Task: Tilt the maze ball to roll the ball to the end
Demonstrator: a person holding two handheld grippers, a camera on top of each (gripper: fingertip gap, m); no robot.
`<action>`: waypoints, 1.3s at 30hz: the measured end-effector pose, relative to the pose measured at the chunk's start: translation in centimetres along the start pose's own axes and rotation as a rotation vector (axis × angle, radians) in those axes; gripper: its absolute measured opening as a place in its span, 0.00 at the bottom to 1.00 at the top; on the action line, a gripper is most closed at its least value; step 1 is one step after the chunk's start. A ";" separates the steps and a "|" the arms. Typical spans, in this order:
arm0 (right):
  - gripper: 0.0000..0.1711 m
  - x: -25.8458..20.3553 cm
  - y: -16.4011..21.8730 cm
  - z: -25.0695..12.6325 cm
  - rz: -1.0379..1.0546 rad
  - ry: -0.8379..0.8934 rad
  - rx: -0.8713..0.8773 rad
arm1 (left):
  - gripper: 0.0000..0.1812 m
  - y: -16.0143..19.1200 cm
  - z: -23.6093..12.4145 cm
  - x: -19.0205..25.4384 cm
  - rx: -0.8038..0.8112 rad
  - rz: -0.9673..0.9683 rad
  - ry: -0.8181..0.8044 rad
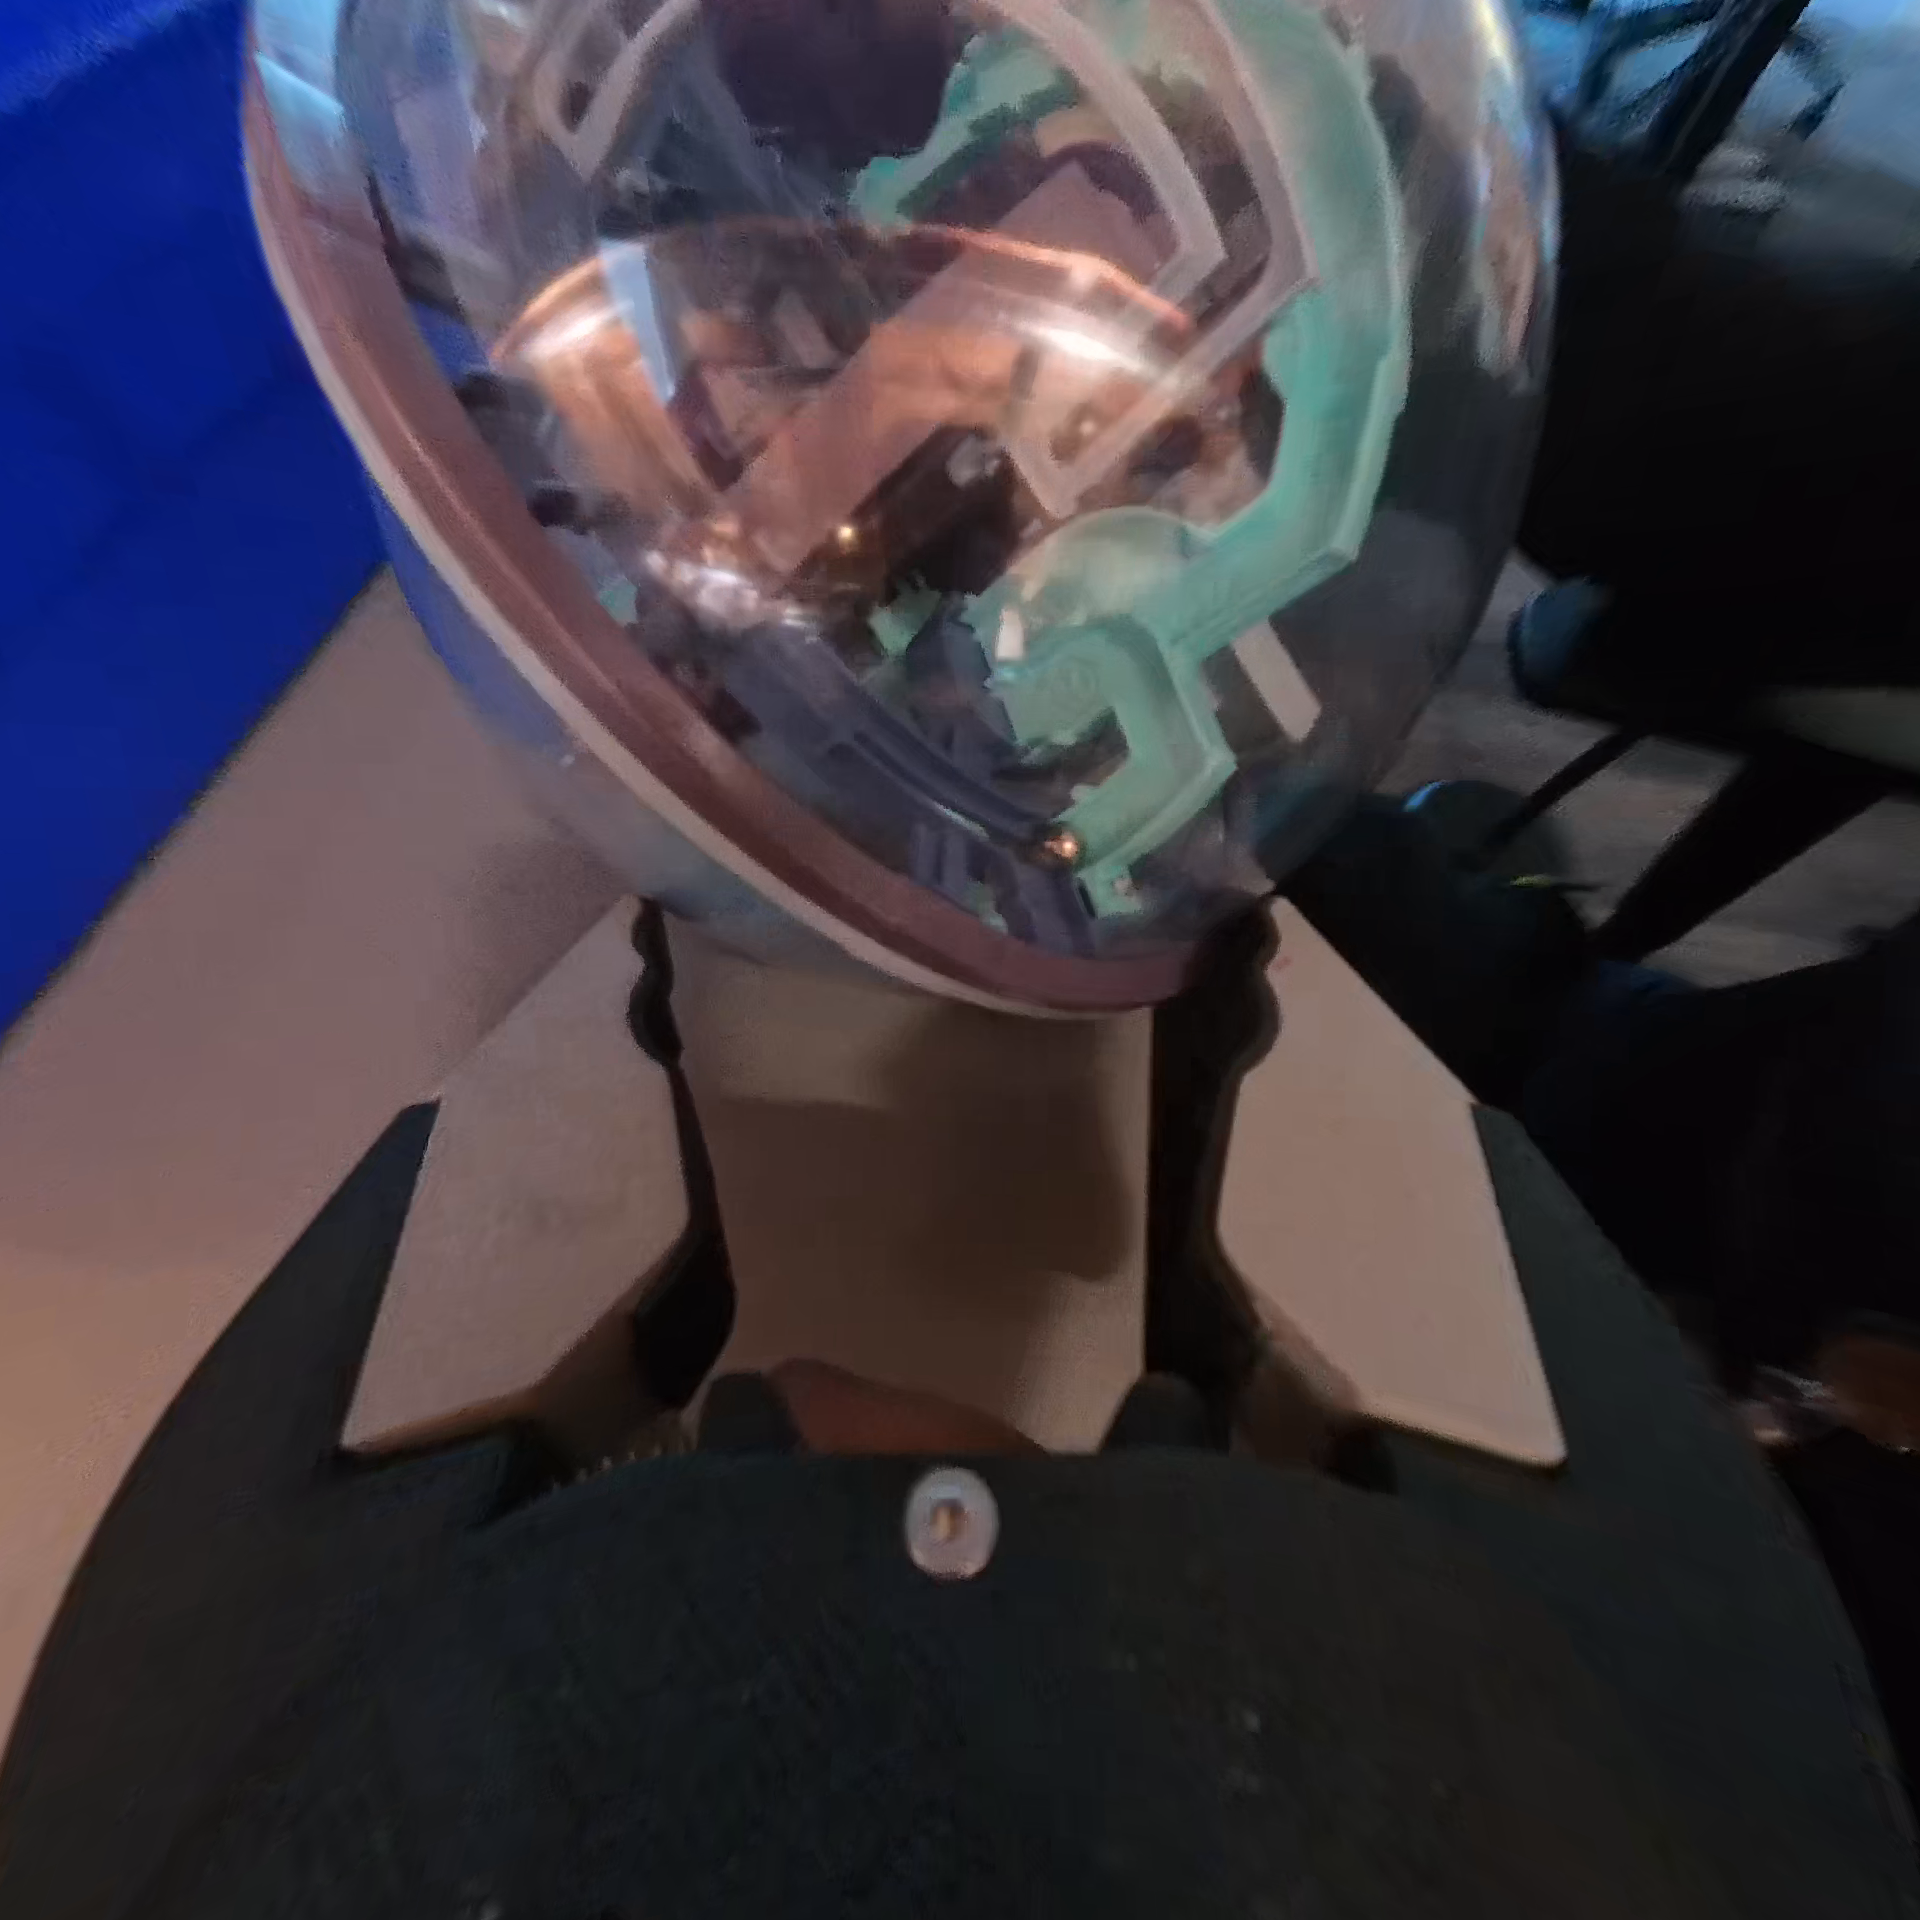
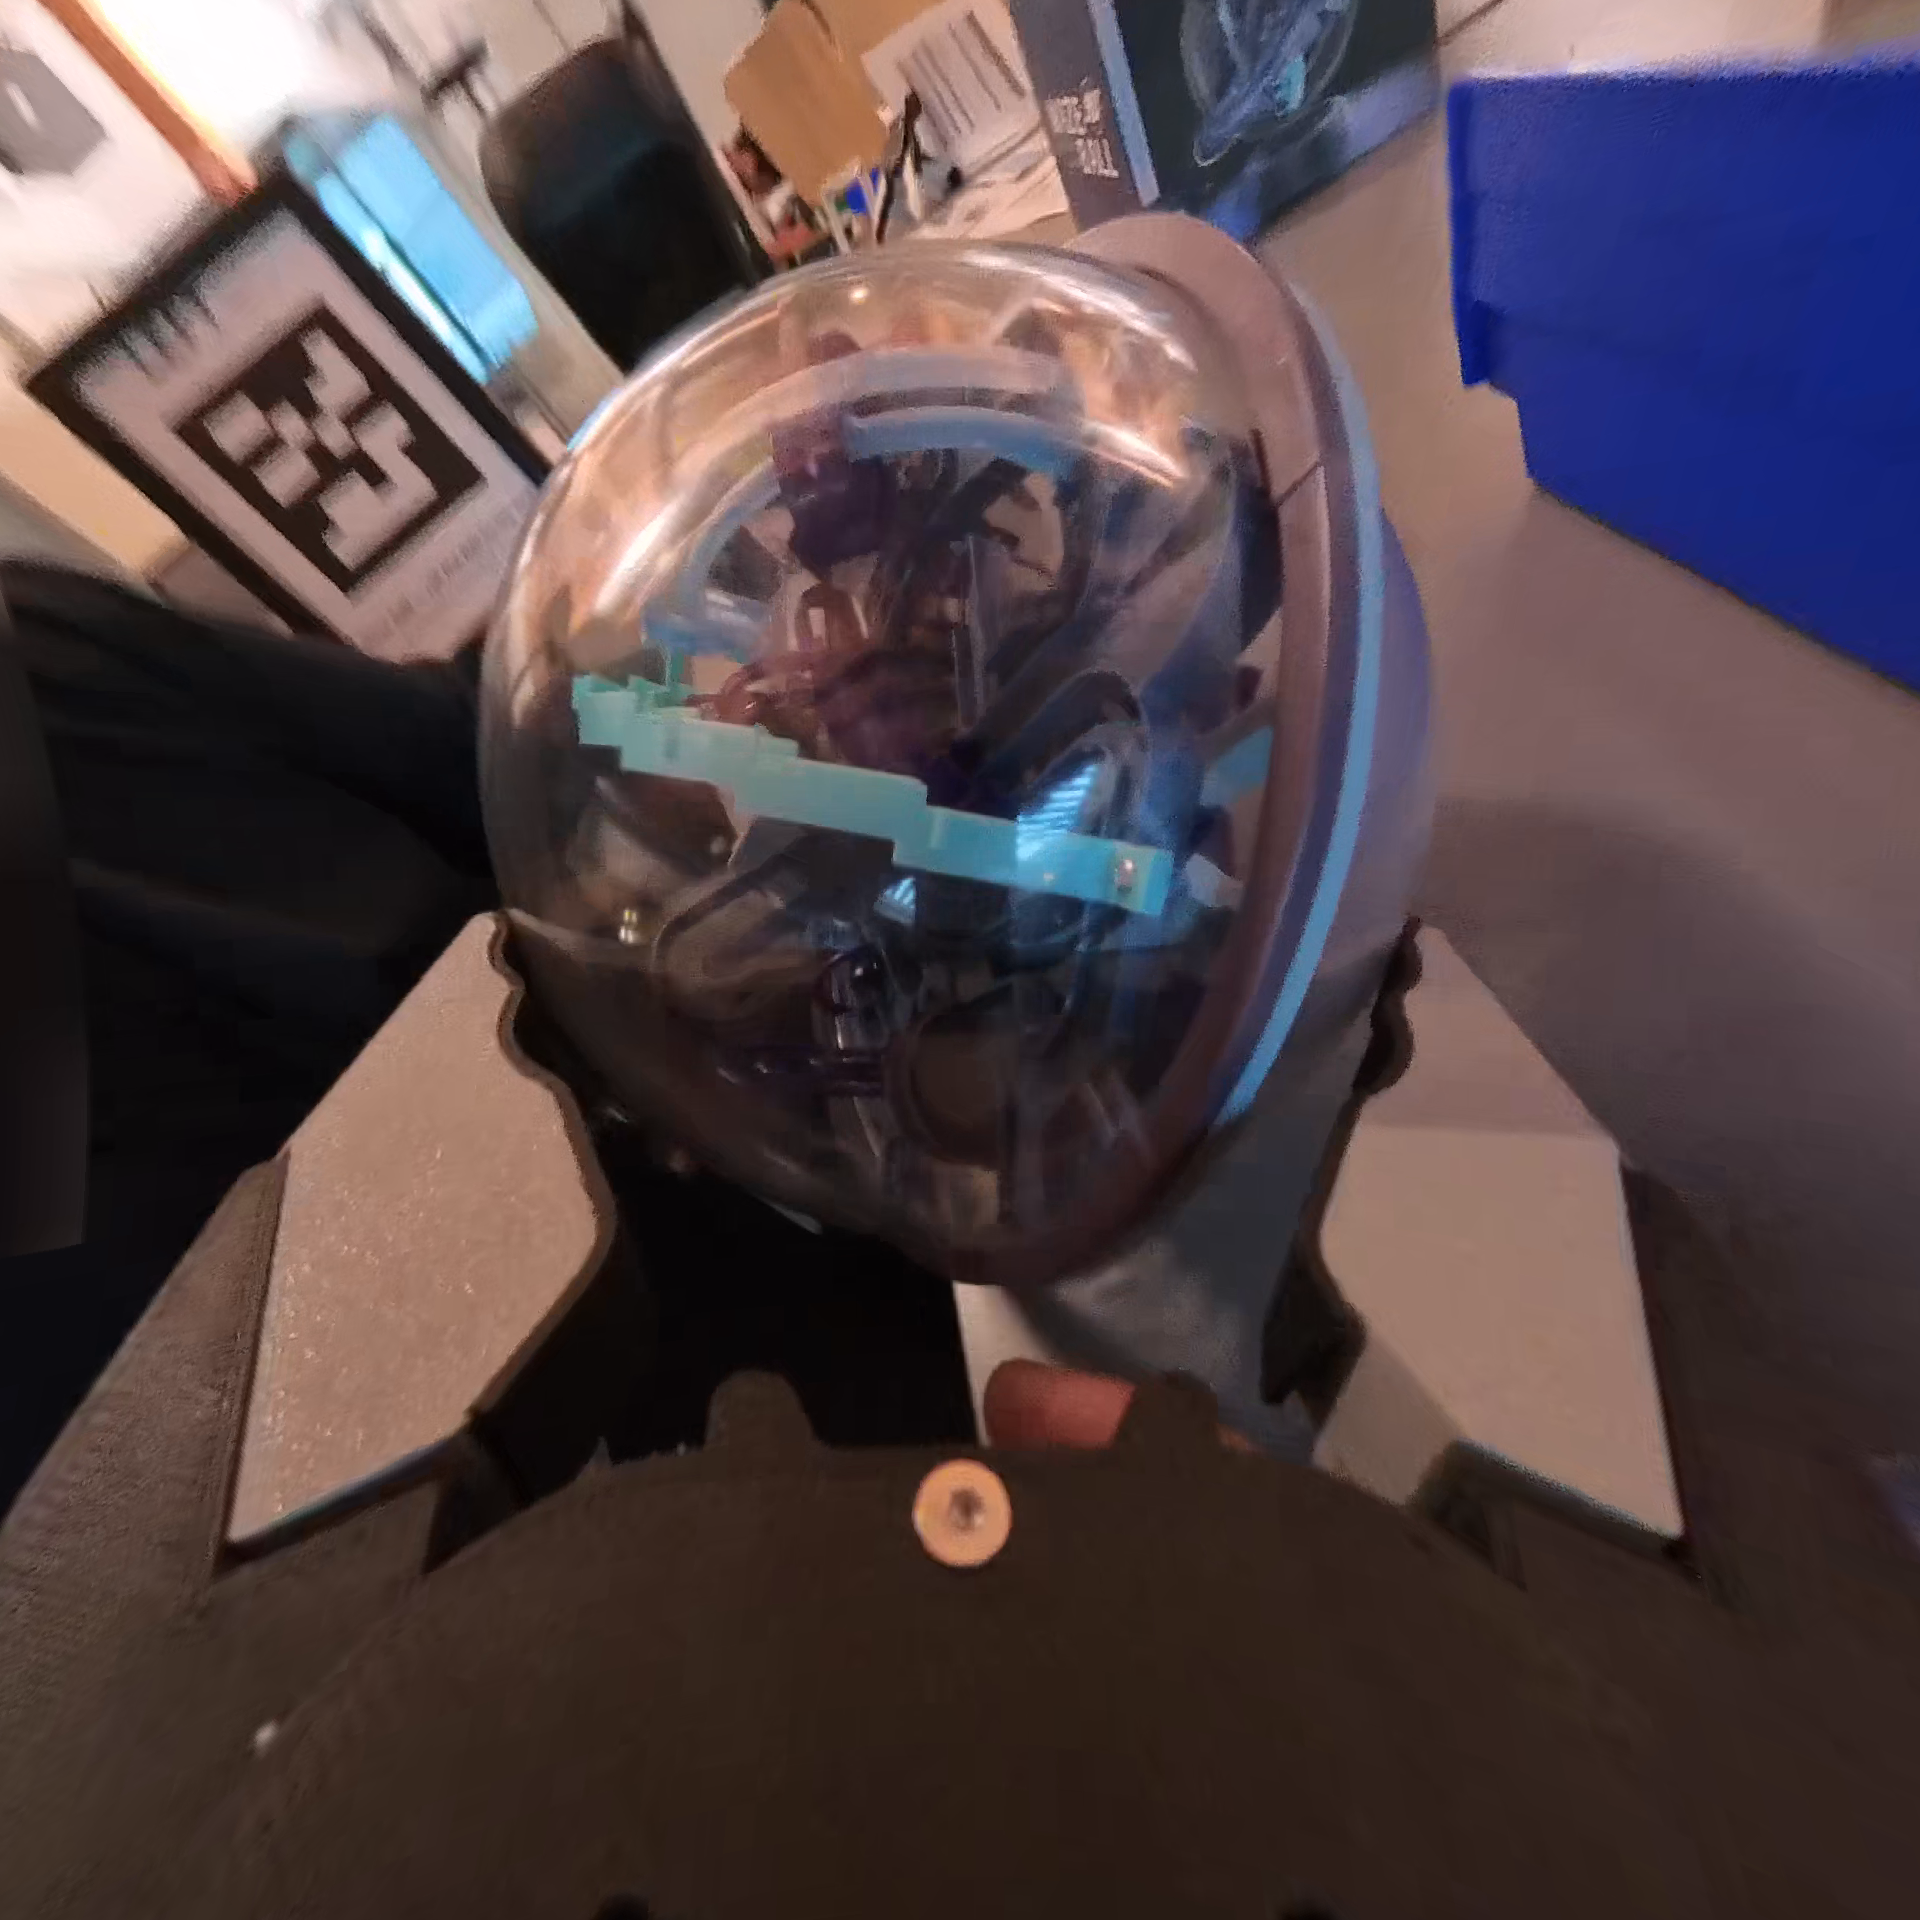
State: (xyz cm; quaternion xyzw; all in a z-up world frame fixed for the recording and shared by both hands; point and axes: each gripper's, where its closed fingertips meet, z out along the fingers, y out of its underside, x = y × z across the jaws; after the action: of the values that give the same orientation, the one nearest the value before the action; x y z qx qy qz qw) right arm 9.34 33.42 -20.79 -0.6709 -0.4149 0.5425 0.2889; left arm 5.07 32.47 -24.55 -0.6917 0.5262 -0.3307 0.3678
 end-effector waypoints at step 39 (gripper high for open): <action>0.89 -3.6 -2.1 -0.4 -0.363 -0.022 0.136 | 0.62 -4.8 -3.4 1.2 0.091 0.322 -0.163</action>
State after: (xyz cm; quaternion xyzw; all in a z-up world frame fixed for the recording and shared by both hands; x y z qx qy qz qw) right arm 8.98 31.33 -17.21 -0.5581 -0.4947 0.5155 0.4219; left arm 4.76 31.59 -18.58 -0.6056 0.5831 -0.2339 0.4884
